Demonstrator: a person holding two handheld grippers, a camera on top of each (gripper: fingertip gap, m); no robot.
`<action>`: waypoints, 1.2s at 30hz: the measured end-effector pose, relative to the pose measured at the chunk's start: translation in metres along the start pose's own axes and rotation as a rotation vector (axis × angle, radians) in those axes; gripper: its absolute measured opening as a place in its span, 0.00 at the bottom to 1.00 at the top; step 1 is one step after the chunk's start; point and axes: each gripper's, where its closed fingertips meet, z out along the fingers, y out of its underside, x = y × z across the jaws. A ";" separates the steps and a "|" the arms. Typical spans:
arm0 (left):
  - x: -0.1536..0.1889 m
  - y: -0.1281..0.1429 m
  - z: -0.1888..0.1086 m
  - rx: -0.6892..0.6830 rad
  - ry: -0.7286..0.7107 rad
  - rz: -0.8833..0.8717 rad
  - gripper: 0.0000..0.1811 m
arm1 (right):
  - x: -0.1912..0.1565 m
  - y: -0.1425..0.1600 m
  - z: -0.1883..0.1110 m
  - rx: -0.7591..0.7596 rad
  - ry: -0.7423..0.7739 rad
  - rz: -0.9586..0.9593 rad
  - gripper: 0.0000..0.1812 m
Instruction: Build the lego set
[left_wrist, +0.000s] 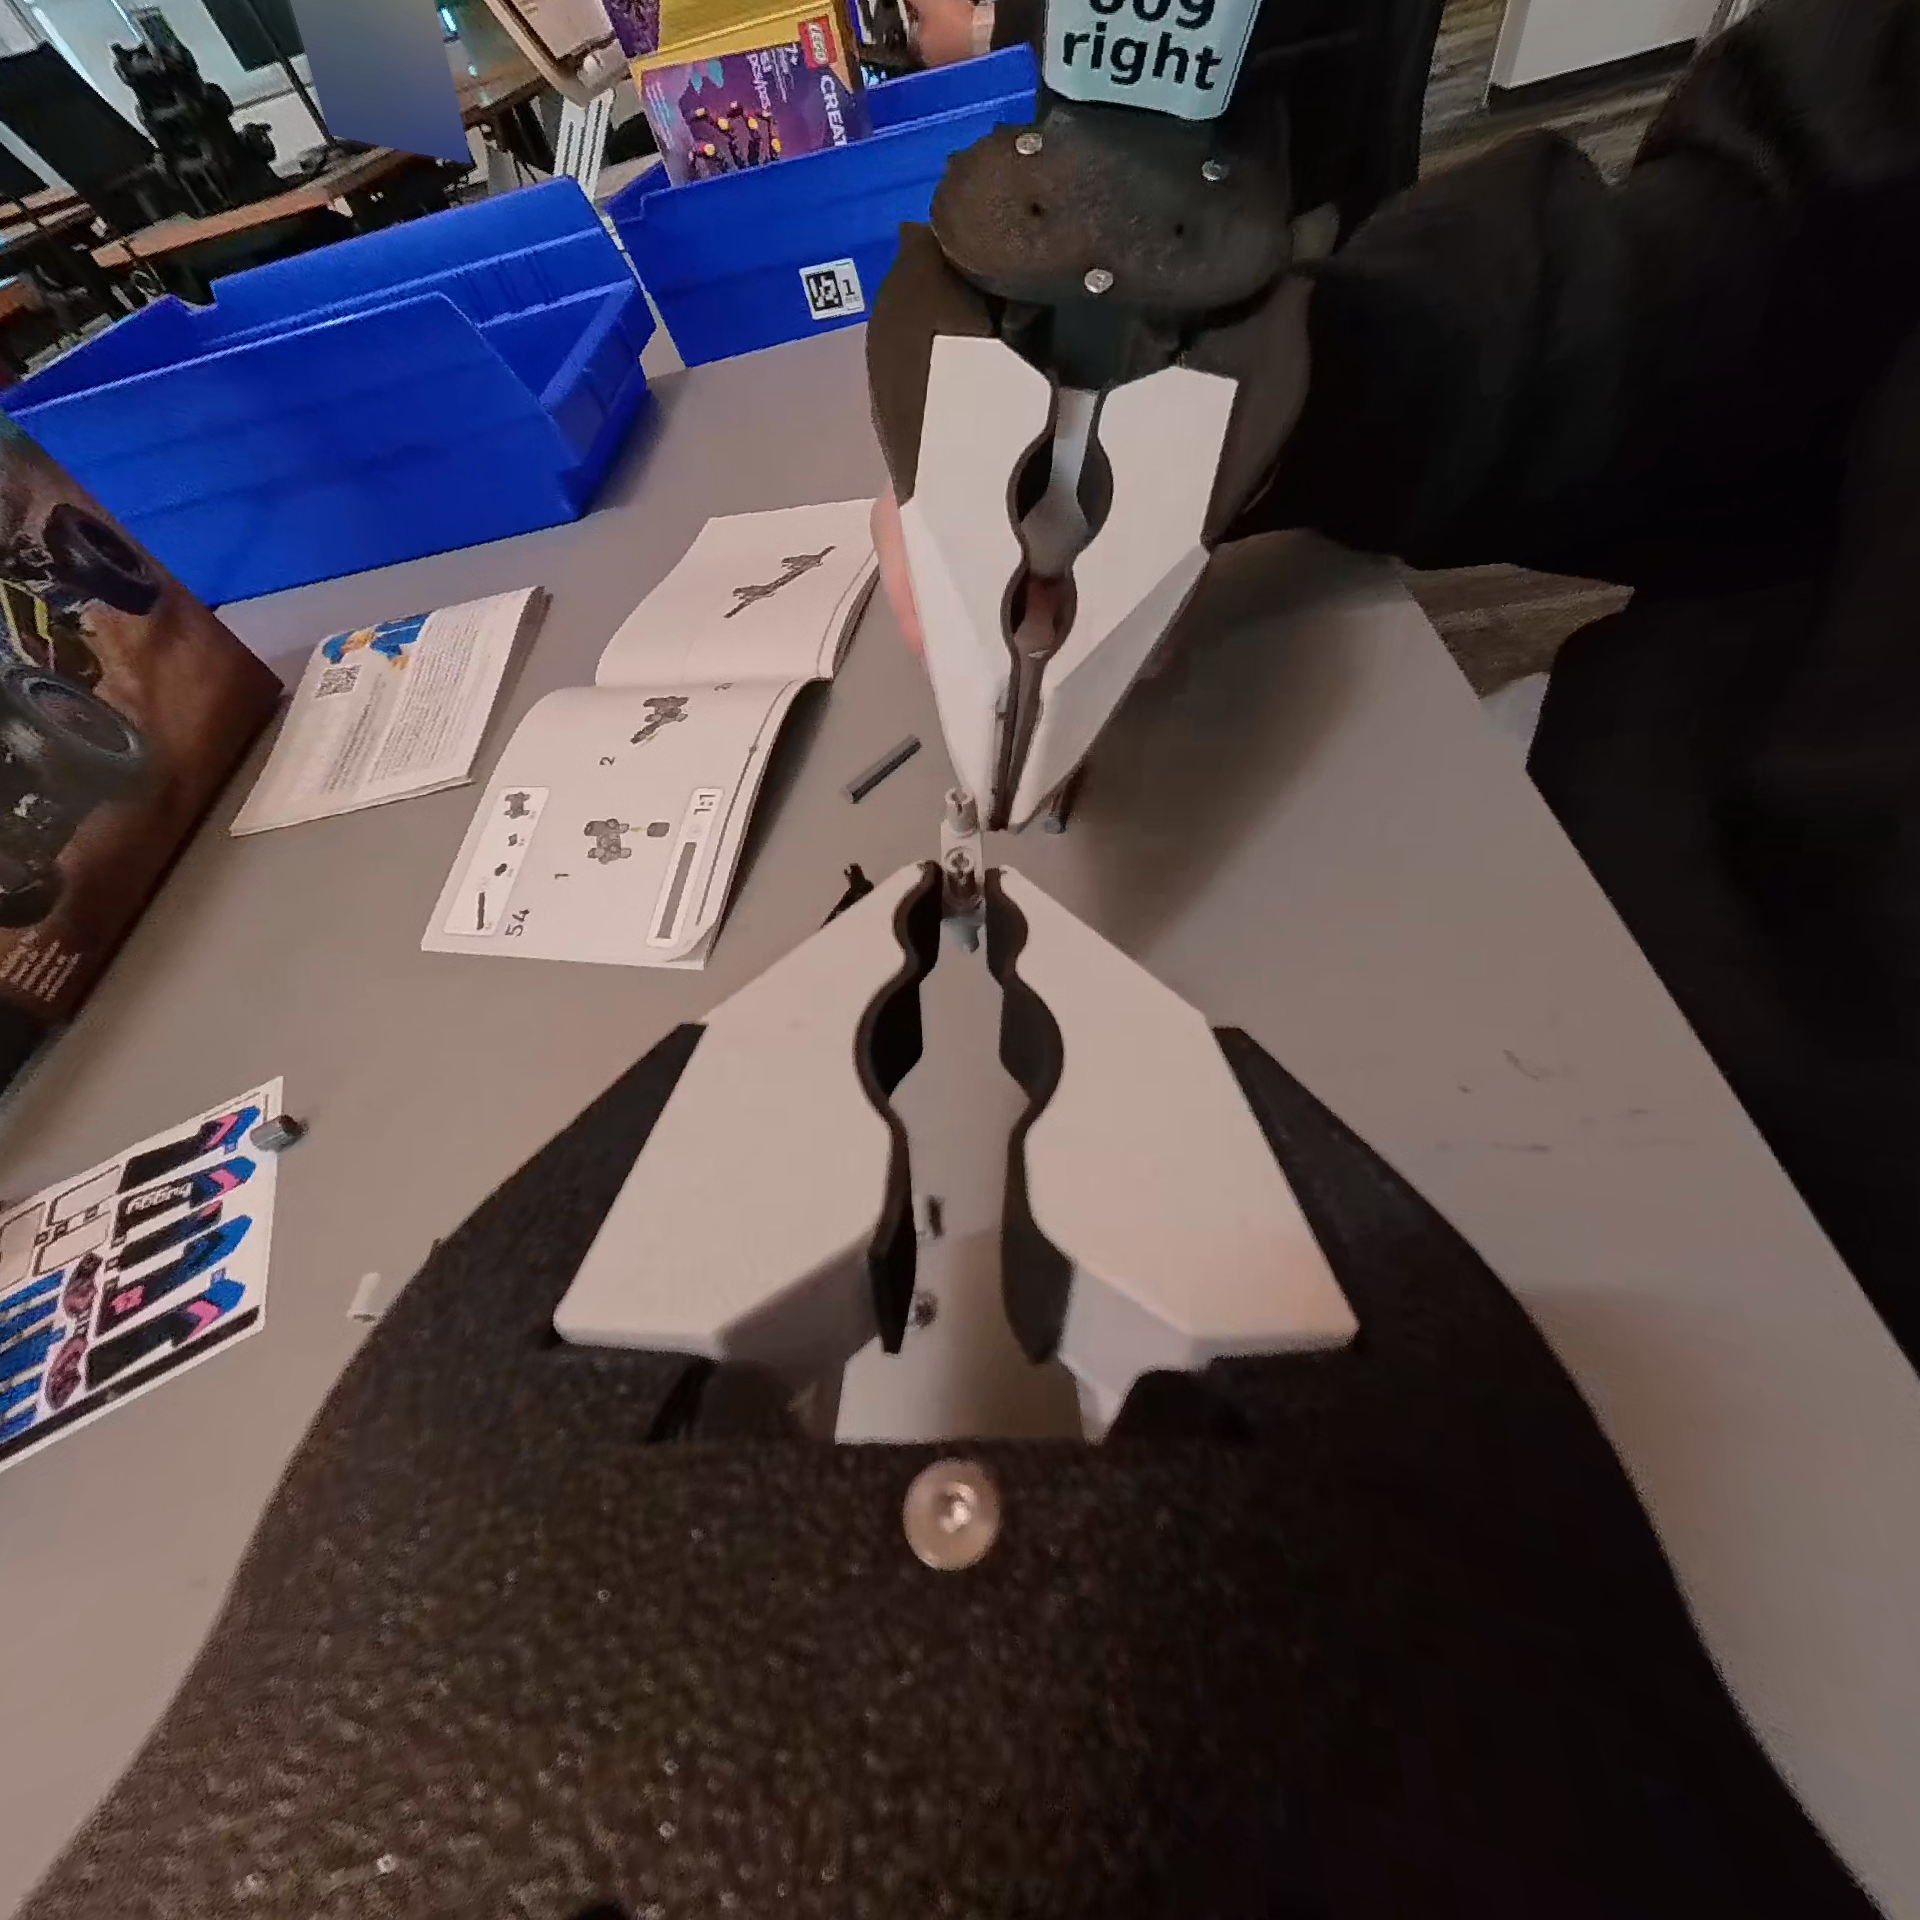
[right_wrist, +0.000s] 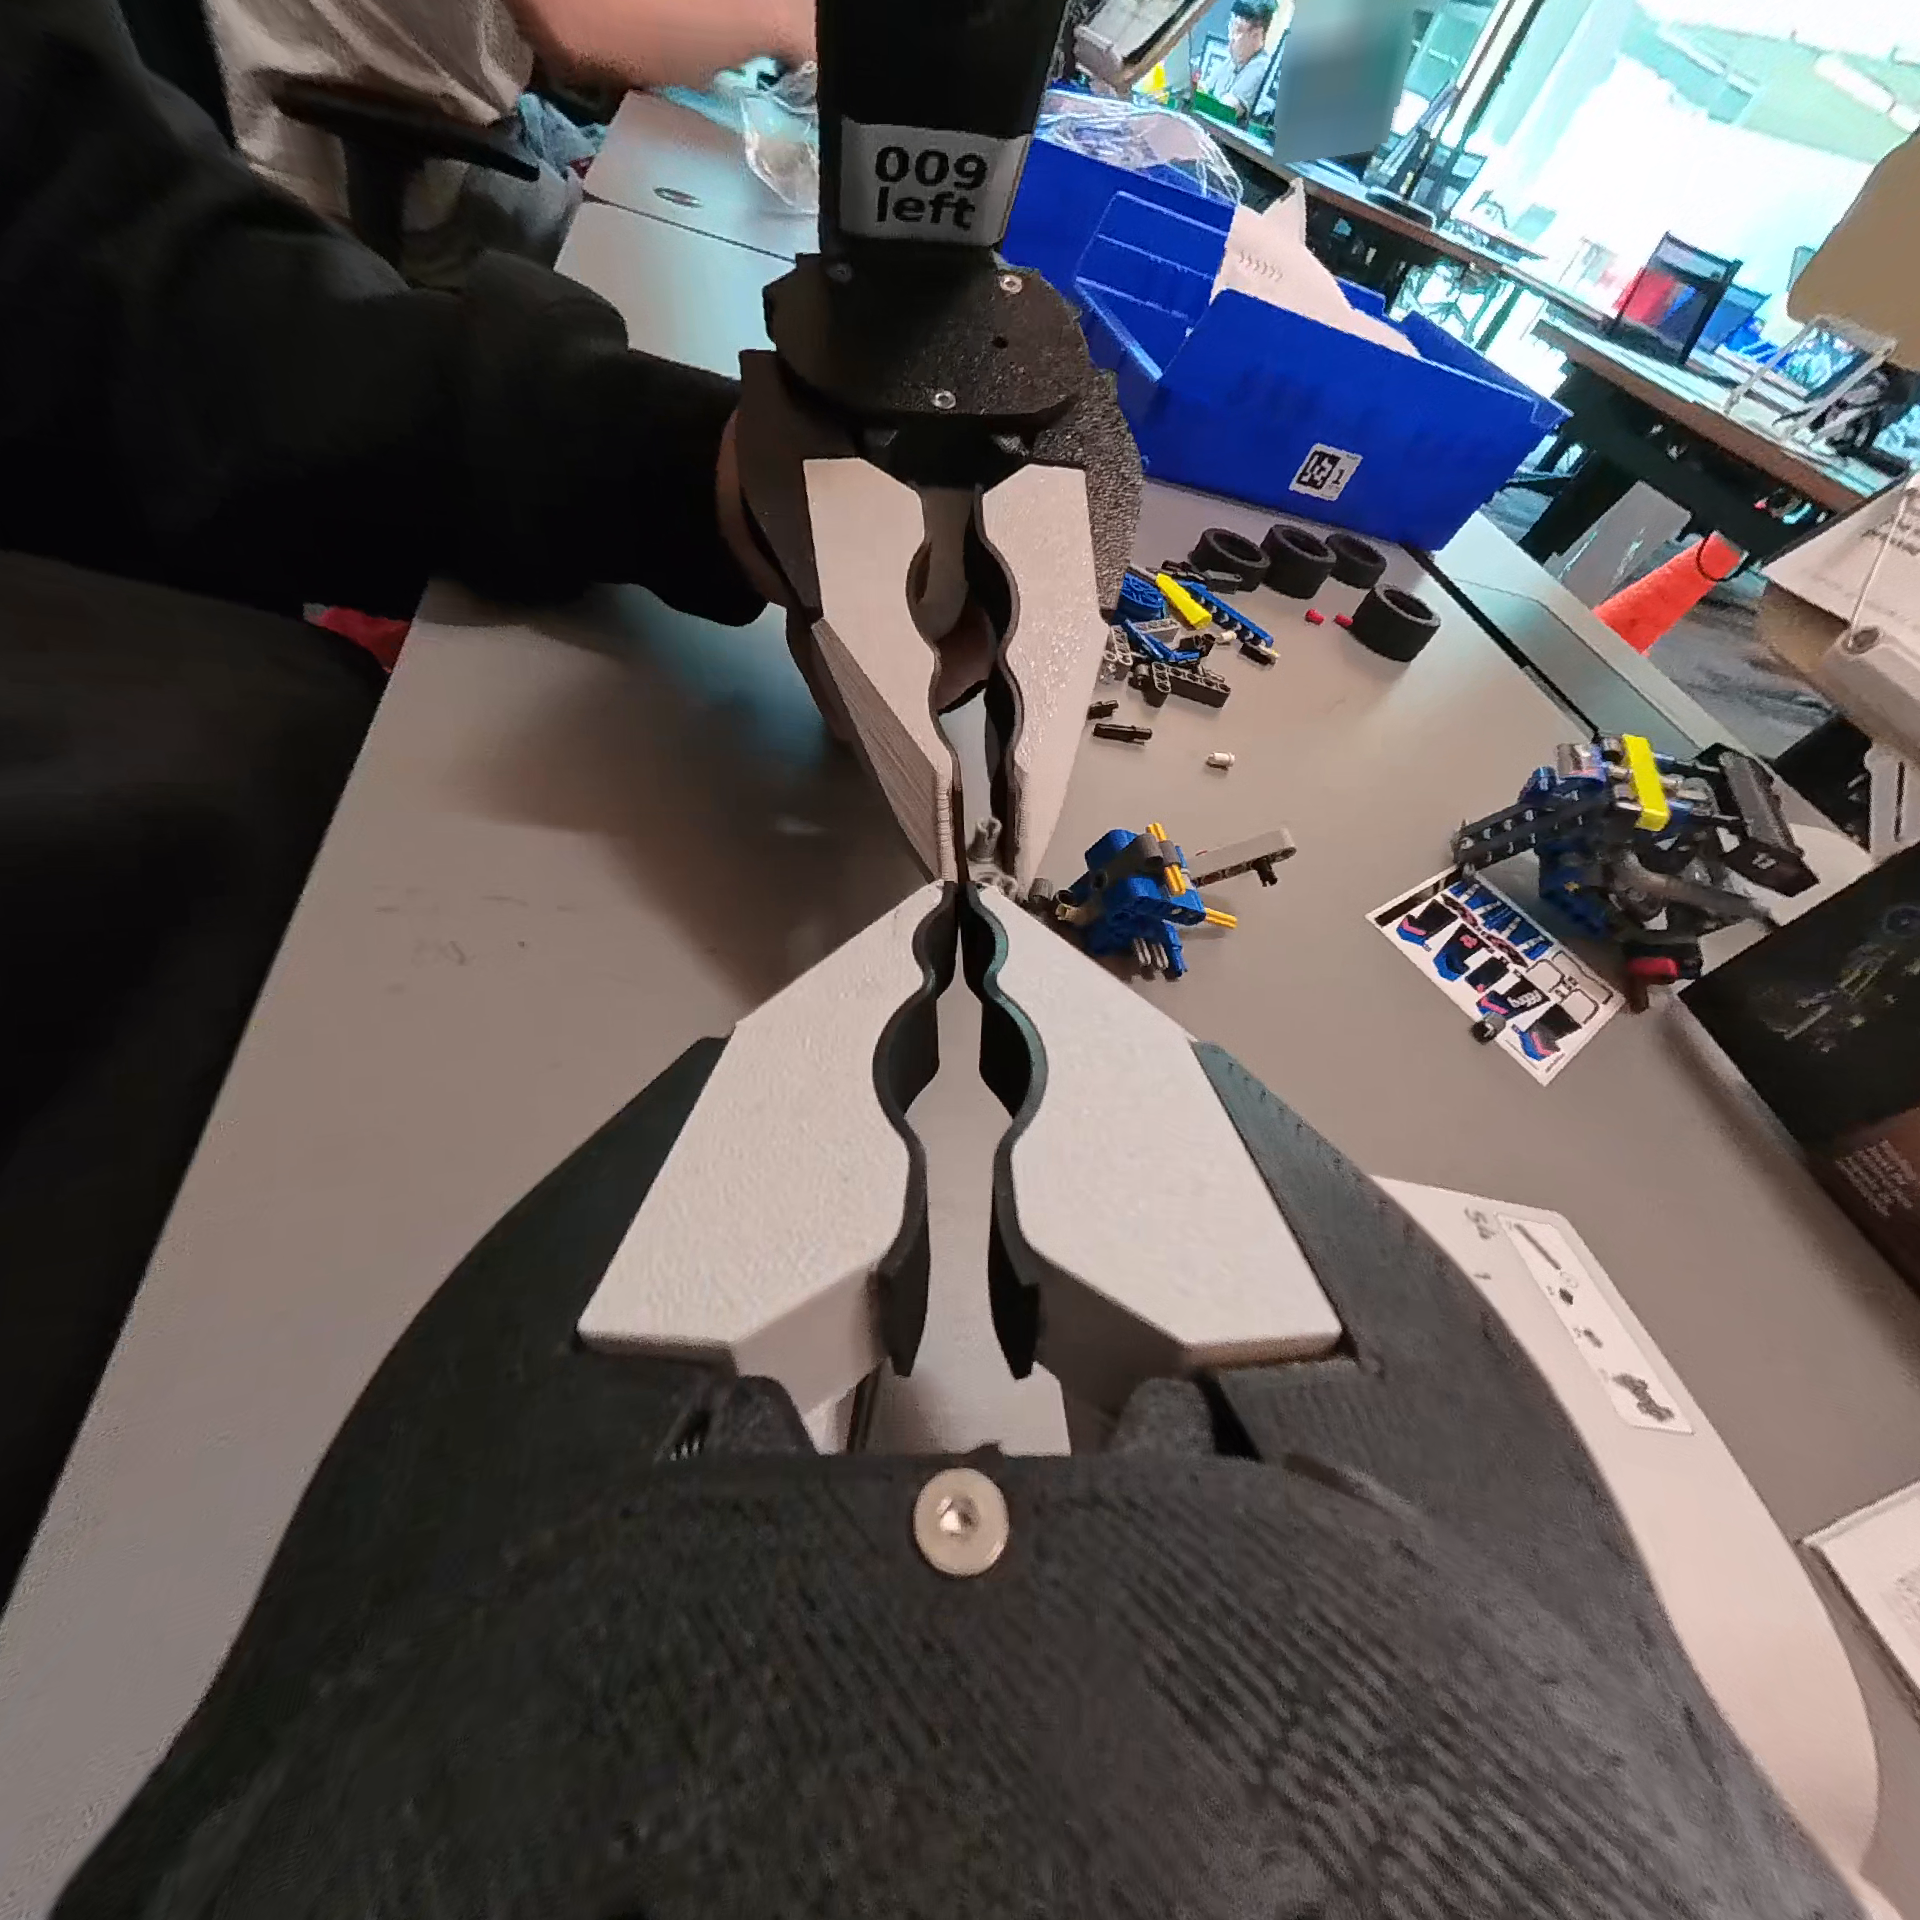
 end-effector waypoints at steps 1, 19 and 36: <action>-0.001 0.001 0.000 -0.003 -0.005 0.007 0.03 | 0.001 0.000 0.001 0.002 0.004 -0.014 0.00; -0.017 0.007 -0.008 -0.030 -0.240 0.201 0.03 | 0.018 -0.010 0.003 0.105 0.111 -0.115 0.00; -0.018 0.005 -0.011 -0.026 -0.299 0.217 0.03 | 0.018 -0.004 0.009 0.057 0.074 -0.106 0.03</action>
